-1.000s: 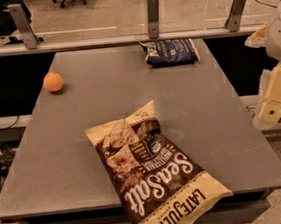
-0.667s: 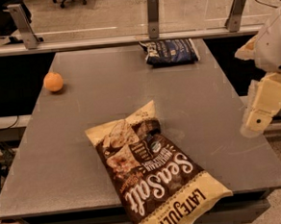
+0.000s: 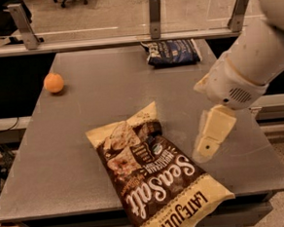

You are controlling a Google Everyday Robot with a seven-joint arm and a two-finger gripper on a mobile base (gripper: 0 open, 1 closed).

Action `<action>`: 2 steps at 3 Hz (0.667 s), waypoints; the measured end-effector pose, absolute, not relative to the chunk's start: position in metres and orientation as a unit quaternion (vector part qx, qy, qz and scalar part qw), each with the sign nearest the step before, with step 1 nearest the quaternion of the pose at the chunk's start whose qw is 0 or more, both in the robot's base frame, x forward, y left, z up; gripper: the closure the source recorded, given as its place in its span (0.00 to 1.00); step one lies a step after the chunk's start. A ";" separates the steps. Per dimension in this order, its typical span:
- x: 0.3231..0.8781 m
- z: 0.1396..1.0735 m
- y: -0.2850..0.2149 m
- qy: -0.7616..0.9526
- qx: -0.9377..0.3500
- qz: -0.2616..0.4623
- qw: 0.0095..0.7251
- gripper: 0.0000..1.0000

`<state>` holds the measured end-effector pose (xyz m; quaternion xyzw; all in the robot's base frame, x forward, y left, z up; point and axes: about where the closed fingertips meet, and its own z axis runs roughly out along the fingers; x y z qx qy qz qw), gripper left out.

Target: Move brown chip bag near blue chip bag

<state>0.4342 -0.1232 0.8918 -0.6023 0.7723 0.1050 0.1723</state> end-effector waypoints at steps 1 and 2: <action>0.426 0.870 -0.099 0.779 -0.591 0.139 0.158 0.00; 0.413 0.856 -0.083 0.789 -0.576 0.162 0.136 0.00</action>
Offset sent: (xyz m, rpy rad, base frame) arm -0.0376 0.0577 -0.0510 0.0632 0.2250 -0.0726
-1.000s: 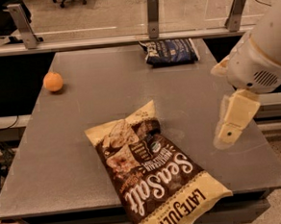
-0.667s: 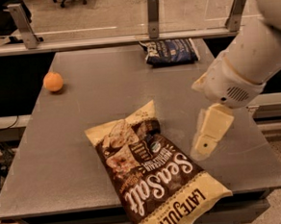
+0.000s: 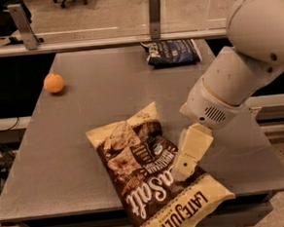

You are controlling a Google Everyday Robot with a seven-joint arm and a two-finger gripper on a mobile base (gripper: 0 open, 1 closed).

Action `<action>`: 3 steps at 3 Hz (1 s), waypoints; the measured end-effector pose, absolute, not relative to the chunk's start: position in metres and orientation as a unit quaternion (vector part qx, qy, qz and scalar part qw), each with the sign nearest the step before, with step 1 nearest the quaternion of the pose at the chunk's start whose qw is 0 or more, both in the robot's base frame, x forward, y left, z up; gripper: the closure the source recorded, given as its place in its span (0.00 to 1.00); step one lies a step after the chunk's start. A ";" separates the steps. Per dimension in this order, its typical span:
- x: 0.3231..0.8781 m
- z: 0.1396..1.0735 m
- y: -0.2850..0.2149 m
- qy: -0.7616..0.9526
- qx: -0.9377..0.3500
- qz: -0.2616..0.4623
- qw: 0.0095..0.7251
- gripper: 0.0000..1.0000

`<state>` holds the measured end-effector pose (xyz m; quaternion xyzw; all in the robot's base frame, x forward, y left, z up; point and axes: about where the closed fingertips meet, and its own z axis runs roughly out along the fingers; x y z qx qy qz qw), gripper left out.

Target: Move brown chip bag near blue chip bag

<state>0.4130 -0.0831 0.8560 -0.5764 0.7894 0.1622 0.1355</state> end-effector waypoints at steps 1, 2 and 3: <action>0.399 0.847 -0.071 0.798 -0.562 0.180 0.124 0.14; 0.391 0.844 -0.065 0.803 -0.551 0.190 0.124 0.37; 0.389 0.849 -0.062 0.808 -0.544 0.186 0.128 0.61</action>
Offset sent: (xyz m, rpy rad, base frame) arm -0.0305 0.0250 -0.0188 0.0578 0.0883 -0.0742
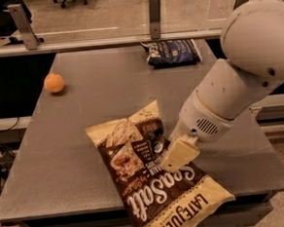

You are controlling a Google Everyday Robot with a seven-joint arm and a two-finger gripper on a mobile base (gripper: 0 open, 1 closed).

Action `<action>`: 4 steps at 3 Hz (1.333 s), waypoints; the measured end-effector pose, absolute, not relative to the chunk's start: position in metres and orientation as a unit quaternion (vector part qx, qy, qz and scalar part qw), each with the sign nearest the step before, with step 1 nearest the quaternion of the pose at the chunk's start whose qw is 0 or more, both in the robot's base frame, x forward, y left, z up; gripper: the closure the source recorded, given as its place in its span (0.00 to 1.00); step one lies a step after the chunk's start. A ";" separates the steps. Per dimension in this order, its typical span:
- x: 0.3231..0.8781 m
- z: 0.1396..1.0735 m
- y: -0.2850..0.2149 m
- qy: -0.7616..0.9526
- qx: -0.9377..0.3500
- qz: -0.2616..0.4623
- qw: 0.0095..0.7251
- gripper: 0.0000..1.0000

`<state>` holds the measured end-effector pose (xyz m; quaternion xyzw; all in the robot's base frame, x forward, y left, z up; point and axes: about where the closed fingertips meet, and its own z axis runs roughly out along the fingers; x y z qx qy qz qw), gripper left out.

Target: Move brown chip bag near blue chip bag

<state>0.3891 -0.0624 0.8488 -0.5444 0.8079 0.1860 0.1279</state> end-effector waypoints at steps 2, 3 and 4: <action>0.392 0.851 -0.072 0.824 -0.523 0.172 0.133 1.00; 0.412 0.865 -0.084 0.828 -0.517 0.149 0.155 1.00; 0.447 0.901 -0.109 0.826 -0.522 0.101 0.189 1.00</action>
Offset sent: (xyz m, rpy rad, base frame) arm 0.0085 -0.0185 0.0009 -0.0232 -0.0134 -0.0981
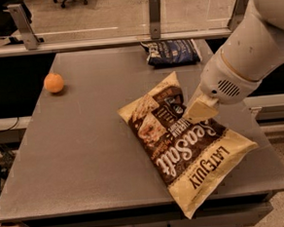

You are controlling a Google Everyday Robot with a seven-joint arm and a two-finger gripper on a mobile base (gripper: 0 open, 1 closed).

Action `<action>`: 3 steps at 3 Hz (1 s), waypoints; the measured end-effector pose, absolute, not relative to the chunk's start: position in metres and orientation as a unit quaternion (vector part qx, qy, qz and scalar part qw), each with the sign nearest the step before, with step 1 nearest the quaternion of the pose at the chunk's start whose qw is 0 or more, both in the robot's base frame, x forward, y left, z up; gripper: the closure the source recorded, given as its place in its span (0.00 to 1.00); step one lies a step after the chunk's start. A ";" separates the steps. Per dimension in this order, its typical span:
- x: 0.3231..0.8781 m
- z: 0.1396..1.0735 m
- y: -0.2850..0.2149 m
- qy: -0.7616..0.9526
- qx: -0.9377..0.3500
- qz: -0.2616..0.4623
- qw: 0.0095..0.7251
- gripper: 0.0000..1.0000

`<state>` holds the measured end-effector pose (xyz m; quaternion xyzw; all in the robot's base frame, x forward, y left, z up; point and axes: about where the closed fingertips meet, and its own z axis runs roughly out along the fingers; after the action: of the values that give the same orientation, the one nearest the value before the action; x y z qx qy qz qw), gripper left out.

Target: Move brown chip bag near blue chip bag

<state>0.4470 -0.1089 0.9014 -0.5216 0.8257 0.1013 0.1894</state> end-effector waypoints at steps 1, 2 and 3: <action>0.446 0.900 -0.108 0.826 -0.522 0.102 0.188 1.00; 0.471 0.904 -0.122 0.830 -0.498 0.113 0.226 1.00; 0.514 0.912 -0.152 0.835 -0.461 0.123 0.275 1.00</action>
Offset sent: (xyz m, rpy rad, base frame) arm 0.0747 -0.0430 0.0106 0.1941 -0.1259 -0.1423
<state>0.5142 -0.1518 0.9124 -0.4609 0.8348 0.1231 0.2749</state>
